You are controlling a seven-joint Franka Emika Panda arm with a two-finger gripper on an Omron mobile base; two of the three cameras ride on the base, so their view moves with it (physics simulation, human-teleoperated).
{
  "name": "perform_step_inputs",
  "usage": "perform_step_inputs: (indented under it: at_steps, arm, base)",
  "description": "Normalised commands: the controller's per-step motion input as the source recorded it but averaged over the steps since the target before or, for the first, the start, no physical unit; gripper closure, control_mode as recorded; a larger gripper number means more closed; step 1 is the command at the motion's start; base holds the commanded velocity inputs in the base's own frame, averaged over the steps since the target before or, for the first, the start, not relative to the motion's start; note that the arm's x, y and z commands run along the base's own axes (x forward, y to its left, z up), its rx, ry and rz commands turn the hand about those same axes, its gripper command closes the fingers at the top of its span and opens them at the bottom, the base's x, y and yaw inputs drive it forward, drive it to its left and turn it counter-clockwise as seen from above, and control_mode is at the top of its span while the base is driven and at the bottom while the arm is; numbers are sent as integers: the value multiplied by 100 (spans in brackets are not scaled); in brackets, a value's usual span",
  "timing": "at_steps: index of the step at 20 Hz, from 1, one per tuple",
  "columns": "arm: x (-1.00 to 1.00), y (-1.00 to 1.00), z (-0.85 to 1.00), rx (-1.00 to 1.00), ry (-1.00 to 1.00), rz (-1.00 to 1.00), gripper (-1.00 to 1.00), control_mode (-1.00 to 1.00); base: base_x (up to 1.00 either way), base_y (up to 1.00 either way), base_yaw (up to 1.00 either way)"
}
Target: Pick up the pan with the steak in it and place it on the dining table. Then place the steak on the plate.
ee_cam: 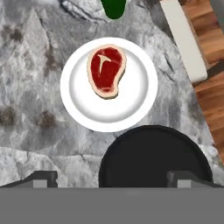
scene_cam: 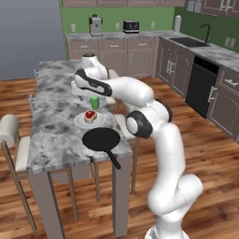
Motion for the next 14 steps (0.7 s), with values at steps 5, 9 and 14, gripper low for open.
perform_step_inputs:
  at_steps: [5, 9, 14]
  arm:
    - [-100, -9, 28, 0, 17, 1, -100, -100]
    - [-100, -19, 8, 0, 12, 7, -100, -100]
    - [-100, -30, -29, 5, 0, 8, -100, -100]
  base:
    - [0, 0, 0]
    - [0, 0, 0]
    - [0, 0, 0]
